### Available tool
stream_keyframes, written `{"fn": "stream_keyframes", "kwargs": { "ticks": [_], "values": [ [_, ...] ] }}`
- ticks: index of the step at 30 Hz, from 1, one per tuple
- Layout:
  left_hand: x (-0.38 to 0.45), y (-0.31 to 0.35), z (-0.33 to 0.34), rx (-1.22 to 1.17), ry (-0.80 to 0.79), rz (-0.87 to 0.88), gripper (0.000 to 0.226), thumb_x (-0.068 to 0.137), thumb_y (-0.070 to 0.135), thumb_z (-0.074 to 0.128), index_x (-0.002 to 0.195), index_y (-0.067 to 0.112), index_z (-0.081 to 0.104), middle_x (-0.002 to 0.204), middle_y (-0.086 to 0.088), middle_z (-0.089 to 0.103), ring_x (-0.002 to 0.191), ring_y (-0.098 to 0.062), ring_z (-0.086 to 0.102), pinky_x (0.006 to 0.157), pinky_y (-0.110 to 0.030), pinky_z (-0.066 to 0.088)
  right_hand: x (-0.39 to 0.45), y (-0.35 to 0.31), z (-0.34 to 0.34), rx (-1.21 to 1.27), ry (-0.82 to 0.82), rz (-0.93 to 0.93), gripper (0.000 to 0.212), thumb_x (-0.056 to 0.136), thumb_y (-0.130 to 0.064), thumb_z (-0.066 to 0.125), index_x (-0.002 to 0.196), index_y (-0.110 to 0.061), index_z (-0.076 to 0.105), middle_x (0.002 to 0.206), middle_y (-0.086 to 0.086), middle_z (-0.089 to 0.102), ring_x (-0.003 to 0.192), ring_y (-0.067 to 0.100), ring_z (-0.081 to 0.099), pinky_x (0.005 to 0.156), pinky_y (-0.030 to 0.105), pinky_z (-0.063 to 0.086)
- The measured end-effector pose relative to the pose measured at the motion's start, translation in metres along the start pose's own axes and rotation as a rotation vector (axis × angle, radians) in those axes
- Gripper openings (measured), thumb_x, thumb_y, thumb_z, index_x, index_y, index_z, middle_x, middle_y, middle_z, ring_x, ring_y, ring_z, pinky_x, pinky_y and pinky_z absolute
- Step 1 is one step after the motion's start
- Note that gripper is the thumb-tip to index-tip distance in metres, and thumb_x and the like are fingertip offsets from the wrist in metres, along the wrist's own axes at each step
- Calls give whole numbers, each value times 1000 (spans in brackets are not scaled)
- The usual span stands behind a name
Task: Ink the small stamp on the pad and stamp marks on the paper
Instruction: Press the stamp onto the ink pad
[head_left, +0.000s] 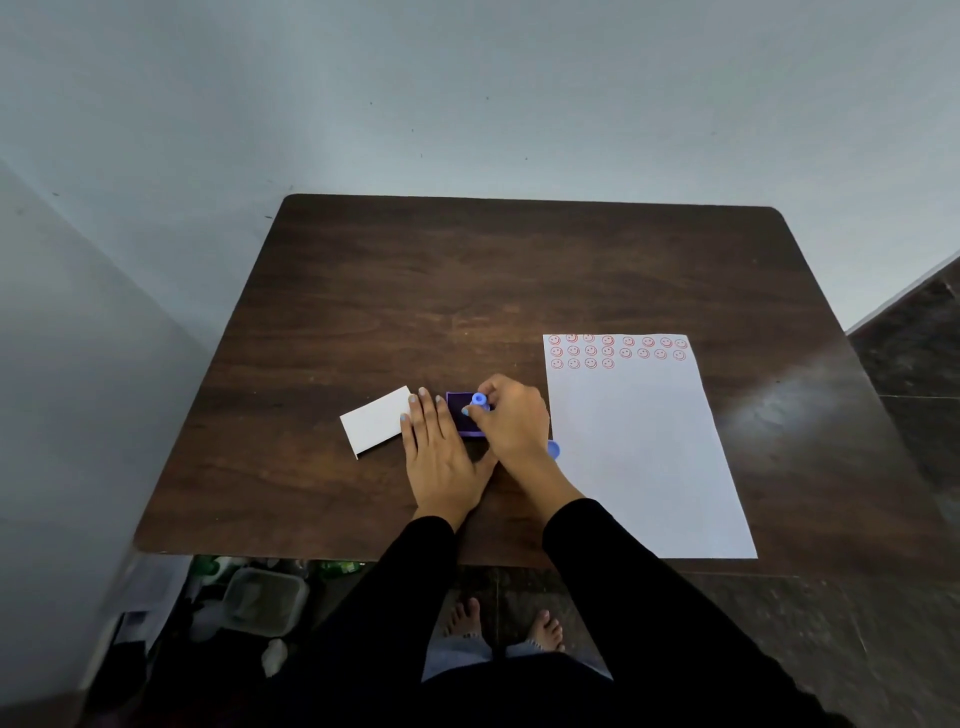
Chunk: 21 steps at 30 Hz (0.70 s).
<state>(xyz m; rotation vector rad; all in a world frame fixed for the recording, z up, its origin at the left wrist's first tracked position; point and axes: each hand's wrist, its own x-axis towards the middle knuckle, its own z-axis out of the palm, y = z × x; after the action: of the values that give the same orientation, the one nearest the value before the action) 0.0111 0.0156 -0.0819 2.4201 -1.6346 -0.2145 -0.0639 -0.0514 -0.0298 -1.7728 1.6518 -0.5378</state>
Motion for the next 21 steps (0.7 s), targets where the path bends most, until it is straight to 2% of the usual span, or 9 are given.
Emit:
{"fn": "stream_keyframes", "kwargs": {
  "ticks": [4, 11, 15, 21],
  "values": [
    [1, 0, 0, 12, -25, -5, 95, 83, 64, 36, 147, -1, 10, 158, -20, 5, 147, -29, -1, 117, -40, -9, 0, 0, 1, -43, -5, -22, 24, 81, -29, 71, 98, -13, 65, 98, 8, 72, 85, 21, 65, 65, 22, 45],
    [0, 1, -2, -1, -33, 6, 97, 85, 62, 42, 147, -3, 5, 158, -21, 3, 147, -30, -2, 117, -39, -11, -1, -2, -1, 7, -14, -53, 17, 76, -21, 75, 85, -12, 63, 92, 7, 70, 85, 20, 63, 68, 29, 52],
    [0, 2, -4, -36, -21, 4, 97, 84, 62, 45, 147, -2, 10, 157, -20, 7, 147, -30, 2, 117, -38, -9, 2, -3, -4, 7, -35, -48, 17, 75, -19, 76, 81, -11, 62, 89, 8, 70, 82, 21, 64, 68, 32, 54],
    [-1, 1, -2, -42, -20, 8, 96, 84, 60, 47, 147, -2, 10, 157, -21, 7, 147, -31, 2, 118, -40, -5, 0, -2, -1, -26, -31, -79, 16, 77, -18, 74, 86, -10, 63, 92, 10, 71, 85, 23, 65, 73, 35, 57]
  ]
}}
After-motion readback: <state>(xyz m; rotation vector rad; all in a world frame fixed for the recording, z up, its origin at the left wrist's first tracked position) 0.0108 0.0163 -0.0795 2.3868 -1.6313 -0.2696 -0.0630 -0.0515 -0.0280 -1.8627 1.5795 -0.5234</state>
